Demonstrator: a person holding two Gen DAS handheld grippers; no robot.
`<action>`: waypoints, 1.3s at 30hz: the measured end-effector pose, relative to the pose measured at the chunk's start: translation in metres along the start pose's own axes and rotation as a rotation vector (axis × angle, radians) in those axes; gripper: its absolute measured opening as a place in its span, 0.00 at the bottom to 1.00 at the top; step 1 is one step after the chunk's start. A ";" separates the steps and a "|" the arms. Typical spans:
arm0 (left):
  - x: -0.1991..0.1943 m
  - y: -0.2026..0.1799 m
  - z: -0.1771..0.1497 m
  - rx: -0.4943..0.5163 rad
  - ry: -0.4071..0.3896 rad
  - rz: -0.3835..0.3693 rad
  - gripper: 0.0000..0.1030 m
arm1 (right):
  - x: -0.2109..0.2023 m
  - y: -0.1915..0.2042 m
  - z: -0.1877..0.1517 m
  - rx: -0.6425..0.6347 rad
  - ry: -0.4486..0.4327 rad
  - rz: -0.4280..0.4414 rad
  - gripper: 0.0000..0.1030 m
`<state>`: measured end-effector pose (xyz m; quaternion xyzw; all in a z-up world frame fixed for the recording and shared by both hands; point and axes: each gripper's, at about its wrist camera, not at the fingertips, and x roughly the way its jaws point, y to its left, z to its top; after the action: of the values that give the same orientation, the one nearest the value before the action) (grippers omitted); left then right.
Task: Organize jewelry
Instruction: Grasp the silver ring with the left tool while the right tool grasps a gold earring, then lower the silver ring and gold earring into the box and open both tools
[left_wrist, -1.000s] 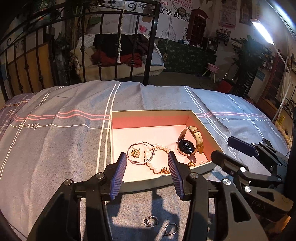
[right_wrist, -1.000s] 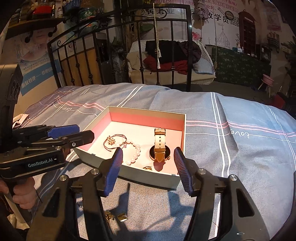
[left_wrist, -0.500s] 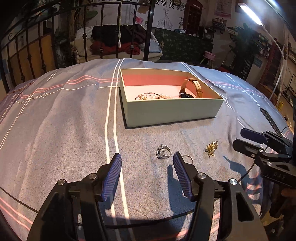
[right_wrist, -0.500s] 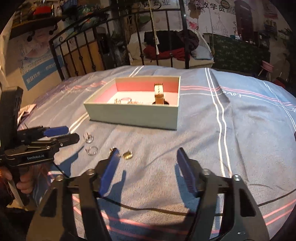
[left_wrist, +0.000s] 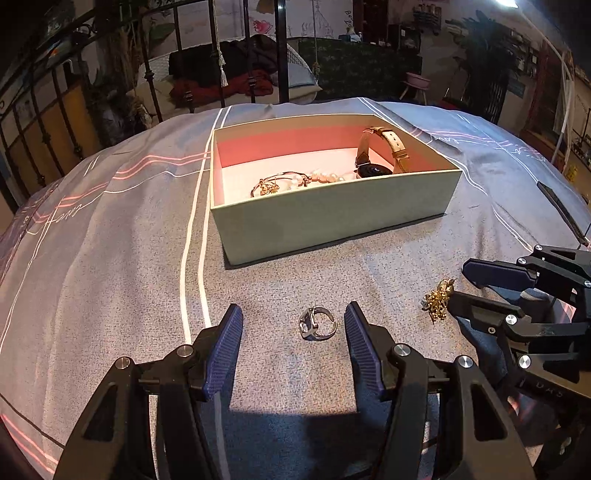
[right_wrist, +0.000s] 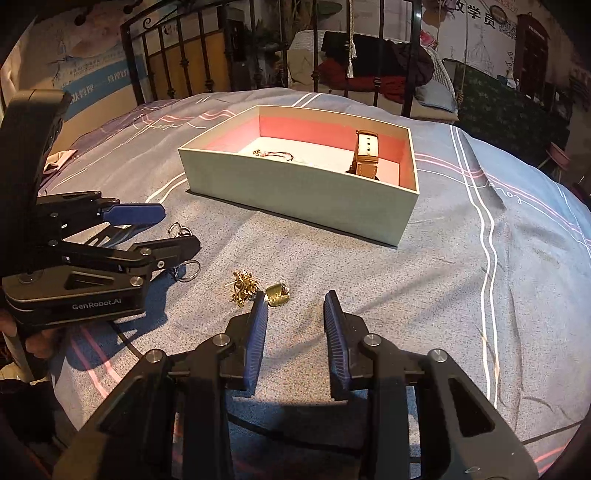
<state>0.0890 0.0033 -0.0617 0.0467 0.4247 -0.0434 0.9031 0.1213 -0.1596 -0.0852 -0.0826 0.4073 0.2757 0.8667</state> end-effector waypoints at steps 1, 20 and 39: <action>0.001 -0.002 0.001 0.007 0.000 0.007 0.51 | 0.001 0.000 0.000 0.001 0.000 0.003 0.32; -0.005 0.010 -0.007 -0.085 -0.049 -0.067 0.19 | 0.009 0.013 0.007 -0.062 0.013 0.026 0.23; -0.024 0.006 -0.008 -0.092 -0.118 -0.113 0.19 | -0.012 0.010 -0.001 -0.012 -0.060 0.004 0.14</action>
<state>0.0684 0.0109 -0.0476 -0.0216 0.3741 -0.0771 0.9239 0.1087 -0.1563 -0.0760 -0.0788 0.3796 0.2822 0.8775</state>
